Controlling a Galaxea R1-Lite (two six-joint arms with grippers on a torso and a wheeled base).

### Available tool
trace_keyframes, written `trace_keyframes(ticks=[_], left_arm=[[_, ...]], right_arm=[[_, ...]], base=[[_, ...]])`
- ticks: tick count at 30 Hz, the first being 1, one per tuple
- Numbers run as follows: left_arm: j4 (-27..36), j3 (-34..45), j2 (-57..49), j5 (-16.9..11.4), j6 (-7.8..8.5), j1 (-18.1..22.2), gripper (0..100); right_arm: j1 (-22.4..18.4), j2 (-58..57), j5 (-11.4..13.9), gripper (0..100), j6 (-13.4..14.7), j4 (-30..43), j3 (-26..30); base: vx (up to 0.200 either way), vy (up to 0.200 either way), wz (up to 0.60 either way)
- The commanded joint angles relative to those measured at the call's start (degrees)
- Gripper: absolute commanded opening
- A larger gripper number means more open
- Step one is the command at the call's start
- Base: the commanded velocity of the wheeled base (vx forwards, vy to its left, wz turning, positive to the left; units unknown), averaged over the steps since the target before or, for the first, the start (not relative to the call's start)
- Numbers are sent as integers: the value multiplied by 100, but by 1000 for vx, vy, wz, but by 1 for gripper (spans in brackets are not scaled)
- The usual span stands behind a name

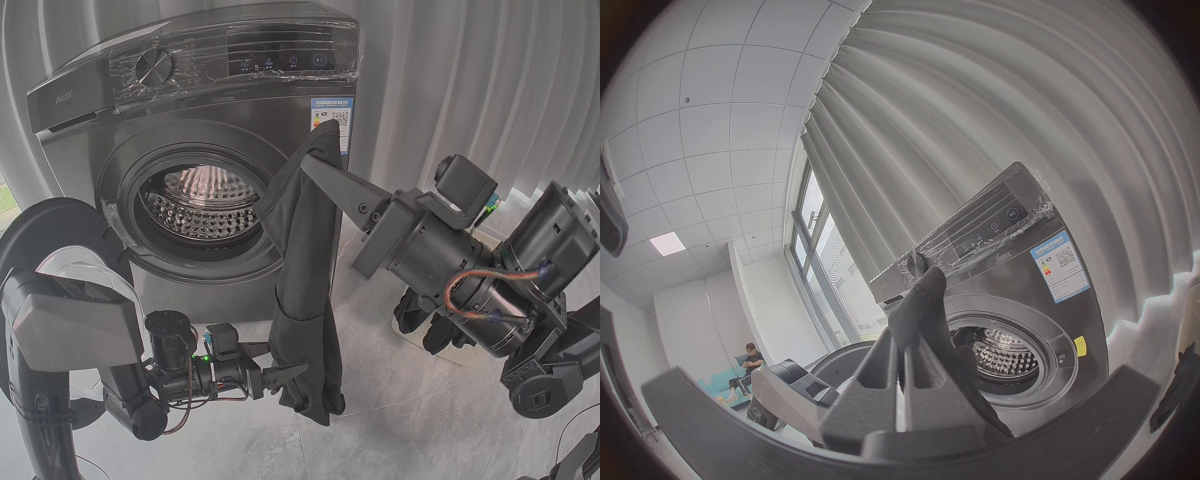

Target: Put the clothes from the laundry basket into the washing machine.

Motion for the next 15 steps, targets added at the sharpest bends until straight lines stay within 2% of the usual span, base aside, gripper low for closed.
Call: trace_keyframes(ticks=[1, 15], left_arm=[[-12, -25, -82, 1, -13, -27, 0], [-12, 292, -653, -8, -4, -71, 0]], right_arm=[[2, 66, 3, 0, -8, -43, -7], [-244, 163, 21, 0, -8, -60, -7]], base=[[0, 0, 0], [0, 0, 0]])
